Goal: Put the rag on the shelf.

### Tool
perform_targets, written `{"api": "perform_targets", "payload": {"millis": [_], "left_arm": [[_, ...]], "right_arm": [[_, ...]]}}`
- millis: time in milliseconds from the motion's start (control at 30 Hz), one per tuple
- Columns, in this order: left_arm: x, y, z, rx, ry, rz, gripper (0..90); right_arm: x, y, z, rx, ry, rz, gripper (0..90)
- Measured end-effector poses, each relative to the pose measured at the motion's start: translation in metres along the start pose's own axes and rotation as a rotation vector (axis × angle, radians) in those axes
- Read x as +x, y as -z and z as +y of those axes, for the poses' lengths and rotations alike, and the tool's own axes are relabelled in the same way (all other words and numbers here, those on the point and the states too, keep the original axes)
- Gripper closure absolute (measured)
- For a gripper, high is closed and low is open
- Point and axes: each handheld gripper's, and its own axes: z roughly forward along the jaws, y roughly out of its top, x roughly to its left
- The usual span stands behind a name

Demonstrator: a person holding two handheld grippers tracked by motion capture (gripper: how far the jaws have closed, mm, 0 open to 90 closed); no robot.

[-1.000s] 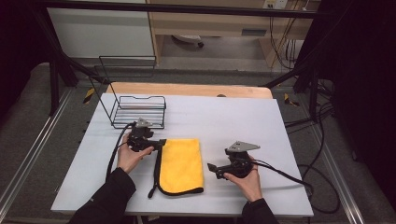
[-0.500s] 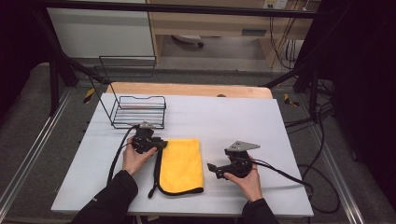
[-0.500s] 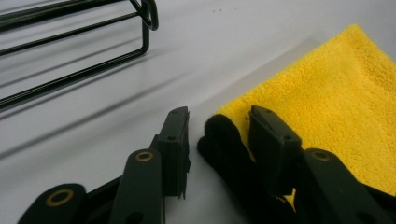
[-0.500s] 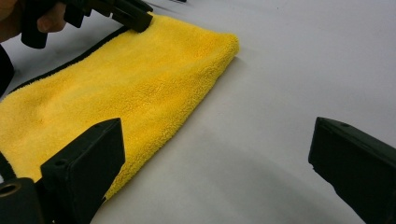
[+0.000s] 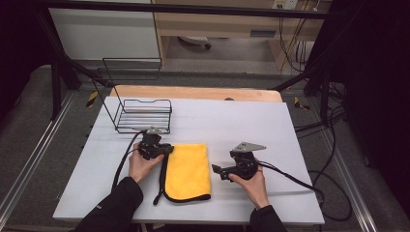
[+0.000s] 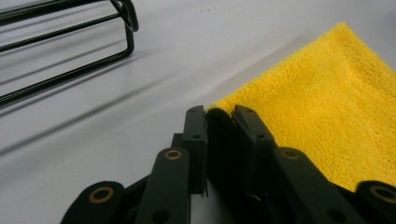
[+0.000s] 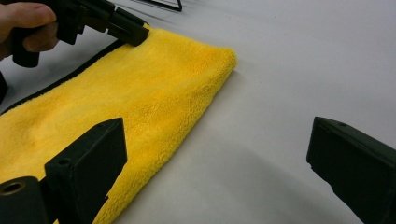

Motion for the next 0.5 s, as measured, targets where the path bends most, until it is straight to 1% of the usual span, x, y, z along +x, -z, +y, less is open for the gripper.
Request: {"api": "perform_targets", "payload": {"millis": [33,67,100,133,200,300,333,367,400,433,467,500], "left_arm": [[0.000,0.000,0.000,-0.001,-0.003,0.003,77.3],[-0.001,0.000,0.000,-0.001,-0.007,0.004,77.3],[-0.001,0.000,0.000,-0.001,-0.010,0.005,77.7],[-0.001,-0.001,0.000,-0.003,-0.009,0.007,77.7],[-0.002,-0.001,-0.001,-0.005,-0.016,0.011,77.9],[-0.001,-0.001,-0.002,-0.010,-0.020,0.007,77.8],[0.000,-0.001,-0.002,-0.014,-0.015,0.002,77.7],[0.001,-0.002,-0.002,-0.016,-0.011,-0.004,77.7],[0.002,-0.002,-0.003,-0.018,-0.010,-0.010,77.7],[0.002,-0.002,-0.003,-0.019,-0.009,-0.015,77.6],[0.002,-0.002,-0.003,-0.019,-0.011,-0.015,77.6],[0.002,-0.002,-0.003,-0.018,-0.017,-0.012,77.6]], "right_arm": [[0.002,-0.006,0.005,-0.002,-0.002,-0.002,5.6],[0.002,-0.006,0.005,-0.002,-0.002,-0.002,5.6],[0.003,-0.013,0.012,-0.002,0.009,-0.014,5.3],[0.003,-0.013,0.012,-0.002,0.009,-0.014,5.3],[0.004,-0.021,0.020,-0.002,0.007,-0.012,4.7],[0.004,-0.036,0.033,0.011,0.004,-0.019,3.3],[0.003,-0.046,0.040,0.016,0.009,-0.026,3.3],[0.003,-0.046,0.040,0.016,0.009,-0.026,3.3],[0.002,-0.051,0.043,0.023,0.003,-0.032,3.2],[0.000,-0.061,0.046,0.031,-0.002,-0.041,4.6],[0.000,-0.061,0.046,0.031,-0.002,-0.041,4.6],[-0.001,-0.066,0.046,0.037,-0.005,-0.046,6.4]]}}
